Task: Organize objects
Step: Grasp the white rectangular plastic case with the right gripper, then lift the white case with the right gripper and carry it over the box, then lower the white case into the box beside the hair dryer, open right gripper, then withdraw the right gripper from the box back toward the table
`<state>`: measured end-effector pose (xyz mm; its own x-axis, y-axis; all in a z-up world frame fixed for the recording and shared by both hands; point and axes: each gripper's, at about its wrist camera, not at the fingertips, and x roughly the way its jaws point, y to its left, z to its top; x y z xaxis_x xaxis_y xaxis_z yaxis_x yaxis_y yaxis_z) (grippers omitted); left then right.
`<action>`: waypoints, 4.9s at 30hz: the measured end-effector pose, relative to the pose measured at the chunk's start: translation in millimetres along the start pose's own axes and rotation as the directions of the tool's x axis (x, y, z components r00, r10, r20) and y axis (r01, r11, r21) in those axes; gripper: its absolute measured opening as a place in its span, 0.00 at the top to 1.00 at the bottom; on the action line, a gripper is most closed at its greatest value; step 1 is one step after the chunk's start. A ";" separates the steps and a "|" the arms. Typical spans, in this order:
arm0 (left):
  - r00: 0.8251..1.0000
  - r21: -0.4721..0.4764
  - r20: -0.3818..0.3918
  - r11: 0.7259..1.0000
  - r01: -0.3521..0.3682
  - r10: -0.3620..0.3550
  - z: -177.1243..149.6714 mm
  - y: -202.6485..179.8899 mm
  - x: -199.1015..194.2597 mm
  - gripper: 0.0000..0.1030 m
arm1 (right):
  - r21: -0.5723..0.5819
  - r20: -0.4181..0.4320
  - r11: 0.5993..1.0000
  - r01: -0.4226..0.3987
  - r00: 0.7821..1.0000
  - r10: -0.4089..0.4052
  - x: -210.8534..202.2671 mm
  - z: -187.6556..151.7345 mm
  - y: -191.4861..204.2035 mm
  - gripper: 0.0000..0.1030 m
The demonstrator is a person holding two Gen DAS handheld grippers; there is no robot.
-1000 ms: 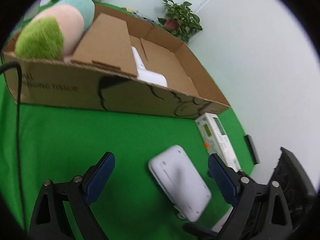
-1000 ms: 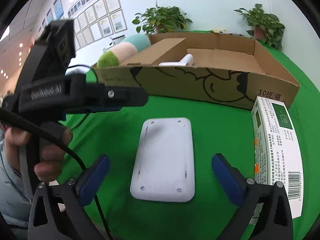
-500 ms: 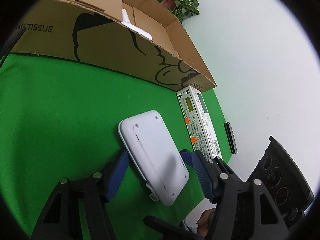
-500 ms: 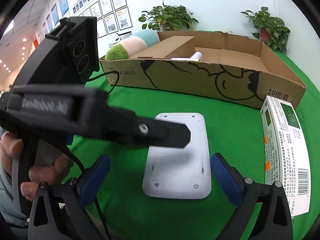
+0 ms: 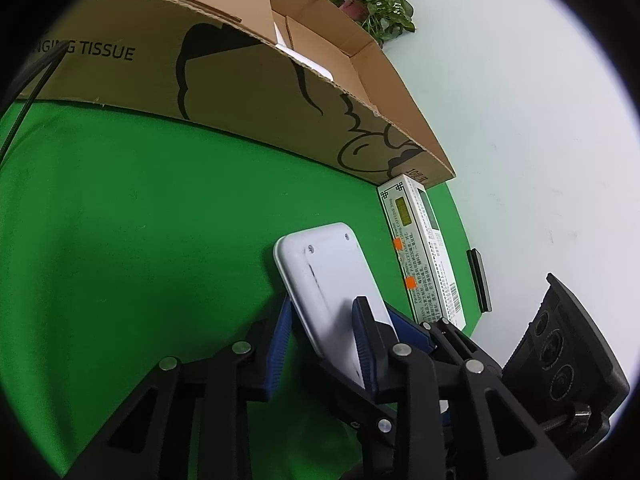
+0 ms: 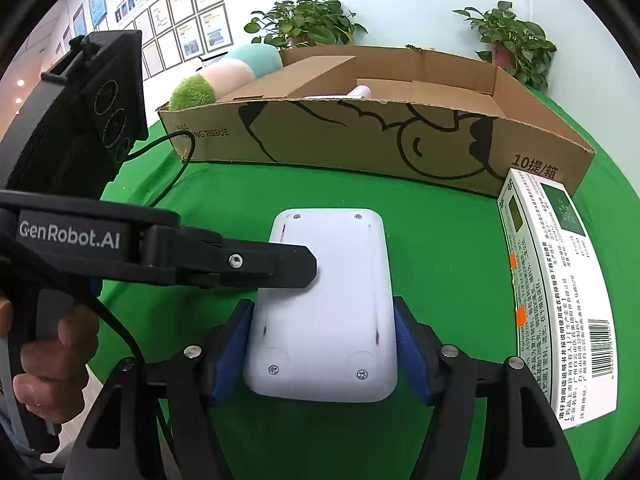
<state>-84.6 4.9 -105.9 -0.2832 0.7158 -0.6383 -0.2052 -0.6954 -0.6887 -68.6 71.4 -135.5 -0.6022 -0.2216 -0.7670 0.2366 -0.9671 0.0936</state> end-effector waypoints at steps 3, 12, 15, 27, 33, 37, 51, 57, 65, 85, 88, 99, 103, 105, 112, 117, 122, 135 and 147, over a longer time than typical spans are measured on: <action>1.000 0.002 0.002 1.000 -0.006 0.006 -2.0 -2.3 -3.4 0.73 | 0.018 0.000 1.000 -0.001 1.000 0.001 -3.1 -2.2 0.2 0.38; 0.998 0.058 0.058 0.998 0.007 -0.010 6.6 -22.3 -20.2 0.80 | 0.063 0.057 0.998 -0.008 0.998 0.004 -14.3 2.5 -2.1 0.38; 0.997 0.090 0.080 0.996 0.006 -0.013 12.3 -37.3 -29.0 0.81 | 0.069 0.107 0.998 -0.014 0.994 0.007 -27.2 3.7 -3.2 0.38; 0.978 0.243 0.207 0.970 -0.013 -0.039 48.9 -91.0 -72.9 0.82 | 0.067 0.276 0.998 -0.008 0.961 -0.011 -70.0 50.8 -8.1 0.39; 0.965 0.324 0.257 0.946 -0.027 -0.060 81.7 -126.0 -83.6 0.82 | 0.053 0.371 0.999 0.009 0.928 -0.028 -96.7 89.3 -11.7 0.39; 0.956 0.365 0.283 0.930 -0.035 -0.075 95.2 -141.6 -92.4 0.82 | 0.055 0.413 0.998 0.011 0.910 -0.033 -112.7 109.7 -15.4 0.39; 0.967 0.361 0.254 0.928 -0.093 -0.002 169.0 -150.4 -85.5 0.82 | 0.081 0.354 0.996 -0.034 0.935 0.003 -109.3 192.0 -36.4 0.39; 0.982 0.296 0.184 0.949 -0.105 0.051 199.9 -125.4 -55.1 0.82 | 0.145 0.251 0.985 -0.097 0.966 0.058 -68.2 230.6 -67.2 0.39; 0.990 0.201 0.081 0.971 -0.128 0.114 215.6 -78.8 -7.4 0.82 | 0.222 0.112 0.964 -0.147 0.986 0.125 12.6 238.9 -101.3 0.39; 0.980 0.114 -0.062 0.977 -0.183 0.190 214.1 -31.4 52.6 0.80 | 0.312 -0.089 0.936 -0.162 0.976 0.198 112.9 195.2 -119.6 0.39; 0.980 0.104 -0.069 0.978 -0.181 0.189 215.8 -30.7 54.4 0.81 | 0.318 -0.105 0.934 -0.164 0.973 0.207 113.1 194.9 -119.5 0.38; 0.961 0.106 -0.078 0.961 -0.257 0.265 221.7 -22.0 60.5 0.83 | 0.304 -0.133 0.933 -0.192 0.961 0.241 106.0 193.2 -116.7 0.39; 0.955 0.119 -0.080 0.954 -0.275 0.286 222.7 -24.0 66.4 0.83 | 0.316 -0.141 0.931 -0.182 0.962 0.235 104.4 192.0 -118.8 0.46; 0.952 0.131 -0.077 0.950 -0.284 0.295 221.1 -25.6 66.8 0.83 | 0.318 -0.144 0.932 -0.174 0.963 0.230 104.9 192.5 -118.3 0.47; 0.944 0.158 -0.082 0.940 -0.303 0.318 223.6 -25.8 64.4 0.81 | 0.295 -0.159 0.943 -0.152 0.966 0.206 102.8 191.7 -114.3 0.47; 0.946 0.163 -0.057 0.938 -0.306 0.318 220.1 -25.3 49.9 0.80 | 0.296 -0.142 0.944 -0.146 0.971 0.194 96.9 192.4 -115.8 0.47; 0.950 0.201 0.032 0.929 -0.312 0.312 208.3 -34.6 24.4 0.72 | 0.287 -0.122 0.953 -0.099 0.983 0.139 93.0 192.7 -117.5 0.32; 0.684 0.174 0.546 0.733 -0.658 0.484 155.0 -68.5 -53.6 0.27 | 0.141 -0.034 0.990 0.010 0.999 -0.005 72.1 206.5 -103.8 0.01; 0.664 0.128 0.546 0.732 -0.669 0.511 156.3 -52.6 -77.2 0.27 | 0.187 -0.289 0.982 -0.039 0.953 0.093 134.6 225.5 -112.9 0.24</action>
<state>-198.3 -23.8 33.3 -0.8041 0.0855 -0.5883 -0.0813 -0.9961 -0.0336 -348.3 122.6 -106.1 -0.3313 -0.2653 -0.9054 0.1131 -0.9639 0.2410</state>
